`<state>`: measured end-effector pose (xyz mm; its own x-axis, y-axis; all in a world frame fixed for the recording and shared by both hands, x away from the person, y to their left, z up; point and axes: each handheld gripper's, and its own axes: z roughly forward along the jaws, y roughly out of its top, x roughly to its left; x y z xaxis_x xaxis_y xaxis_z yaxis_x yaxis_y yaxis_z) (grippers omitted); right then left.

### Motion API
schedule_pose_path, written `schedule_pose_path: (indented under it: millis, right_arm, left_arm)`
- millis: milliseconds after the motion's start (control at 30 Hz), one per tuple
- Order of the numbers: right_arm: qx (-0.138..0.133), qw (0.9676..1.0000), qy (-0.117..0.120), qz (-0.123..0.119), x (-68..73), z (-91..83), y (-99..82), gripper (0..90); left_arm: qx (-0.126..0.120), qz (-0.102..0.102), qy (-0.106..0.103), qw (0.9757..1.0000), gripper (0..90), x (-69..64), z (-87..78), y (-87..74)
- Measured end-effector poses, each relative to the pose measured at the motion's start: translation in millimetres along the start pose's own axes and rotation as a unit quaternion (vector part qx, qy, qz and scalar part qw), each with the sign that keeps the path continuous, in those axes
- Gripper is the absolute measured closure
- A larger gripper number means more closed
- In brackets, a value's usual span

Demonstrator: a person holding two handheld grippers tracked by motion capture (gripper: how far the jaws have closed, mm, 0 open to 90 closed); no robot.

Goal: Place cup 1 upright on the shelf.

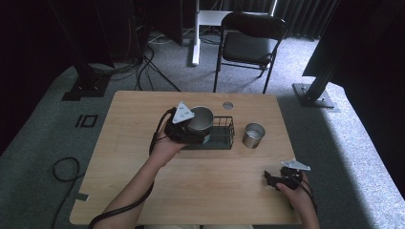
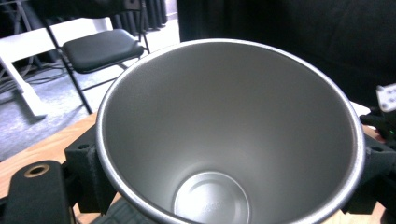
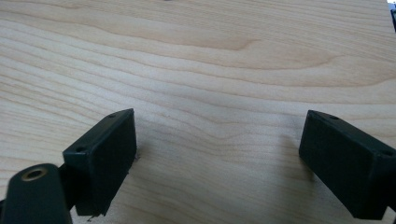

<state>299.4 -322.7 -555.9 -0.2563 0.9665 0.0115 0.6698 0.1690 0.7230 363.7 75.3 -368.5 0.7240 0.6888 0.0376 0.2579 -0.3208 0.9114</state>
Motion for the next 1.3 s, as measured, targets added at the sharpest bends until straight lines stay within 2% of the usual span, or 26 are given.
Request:
schedule_pose_path:
  millis: [67, 200, 267, 300, 433, 533, 667, 733, 800, 1033, 1167, 1300]
  right_arm:
    - [0.000, 1.0000, 0.000, 0.000, 0.0, 0.0, 0.0, 10.7]
    - [0.000, 1.0000, 0.000, -0.001, -0.1, 0.0, 0.0, 10.7]
    - [0.000, 1.0000, 0.000, 0.000, -0.1, 0.0, 0.0, 10.7]
    - [0.000, 1.0000, 0.000, 0.000, 0.0, 0.0, 0.0, 10.7]
    - [0.000, 1.0000, 0.000, 0.000, 0.0, 0.0, -0.1, 10.7]
    - [0.000, 1.0000, 0.000, 0.000, -0.1, 0.0, -0.1, 10.7]
    - [0.000, 1.0000, 0.000, -0.001, -0.2, 0.0, -0.1, 10.7]
    - [0.000, 1.0000, 0.000, 0.000, 0.0, -0.1, 0.0, 10.7]
    - [0.000, 1.0000, 0.000, 0.000, 0.0, -0.1, 0.0, 10.7]
    - [0.000, 1.0000, 0.000, 0.000, 0.0, -0.1, -0.1, 10.7]
    - [0.000, 1.0000, 0.000, 0.000, 0.0, -0.1, -0.1, 10.7]
    - [0.000, 1.0000, 0.000, 0.000, 0.0, -0.1, -0.1, 10.7]
  left_arm:
    - [0.003, -0.001, 0.014, 0.9999, 14.2, 2.8, 0.2, 1.7]
    - [0.001, -0.016, 0.040, 0.9991, 14.2, 9.8, 1.8, 4.2]
    - [0.003, -0.032, 0.045, 0.9985, 14.2, 14.6, 3.3, 4.5]
    - [0.003, -0.035, 0.059, 0.9976, 14.2, 16.5, 4.5, 4.2]
    - [0.004, -0.053, 0.087, 0.9947, 14.2, 23.6, 10.2, 1.9]
    - [0.000, -0.073, 0.096, 0.9927, 14.2, 28.7, 14.8, -1.2]
    - [-0.003, -0.083, 0.123, 0.9889, 14.2, 32.5, 22.7, -6.6]
    - [0.002, -0.090, 0.124, 0.9883, 14.2, 35.3, 27.2, -10.5]
    - [0.009, -0.086, 0.141, 0.9863, 14.2, 36.1, 33.4, -16.2]
    - [0.017, -0.085, 0.153, 0.9845, 14.2, 38.9, 49.4, -29.4]
    - [0.020, -0.096, 0.156, 0.9829, 14.2, 42.4, 55.7, -36.5]
    - [0.025, -0.102, 0.154, 0.9824, 14.2, 44.1, 60.7, -44.5]
